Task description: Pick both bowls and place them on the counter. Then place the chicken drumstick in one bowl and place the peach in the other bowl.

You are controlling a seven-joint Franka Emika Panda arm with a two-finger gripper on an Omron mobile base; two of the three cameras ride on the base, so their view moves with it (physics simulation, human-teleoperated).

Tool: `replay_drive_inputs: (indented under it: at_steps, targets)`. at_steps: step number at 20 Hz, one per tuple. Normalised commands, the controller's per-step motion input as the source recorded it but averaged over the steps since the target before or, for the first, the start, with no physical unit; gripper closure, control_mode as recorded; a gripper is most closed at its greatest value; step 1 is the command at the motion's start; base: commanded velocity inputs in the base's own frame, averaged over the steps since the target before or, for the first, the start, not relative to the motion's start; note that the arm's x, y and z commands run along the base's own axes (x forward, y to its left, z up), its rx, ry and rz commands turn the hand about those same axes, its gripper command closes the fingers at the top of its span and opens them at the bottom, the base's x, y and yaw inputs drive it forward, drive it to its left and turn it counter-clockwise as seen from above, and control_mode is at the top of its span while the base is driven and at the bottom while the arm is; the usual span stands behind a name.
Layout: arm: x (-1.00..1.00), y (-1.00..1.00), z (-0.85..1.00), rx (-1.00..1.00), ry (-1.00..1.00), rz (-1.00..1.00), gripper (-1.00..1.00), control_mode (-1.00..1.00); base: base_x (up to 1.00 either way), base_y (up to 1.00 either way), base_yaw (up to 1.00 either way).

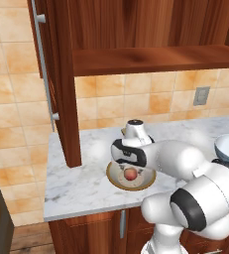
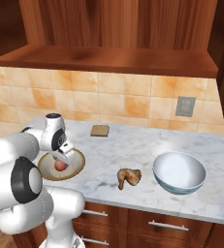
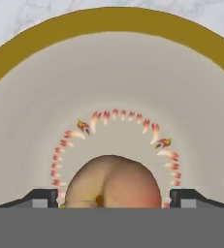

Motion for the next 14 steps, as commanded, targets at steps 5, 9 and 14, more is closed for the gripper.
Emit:
replay_drive_inputs:
  at_steps: [5, 9, 14]
  targets:
    - [-0.14, 0.00, 0.46, -0.04, -0.01, 0.00, -1.00, -1.00, 0.00, 0.00, 0.00]
    - [-0.12, -0.02, 0.51, -0.06, 0.00, 0.00, -1.00, -1.00, 0.00, 0.00, 0.00]
    - [-0.14, -0.35, 0.30, -0.09, -0.01, -0.01, -1.00, -1.00, 0.00, 0.00, 0.00]
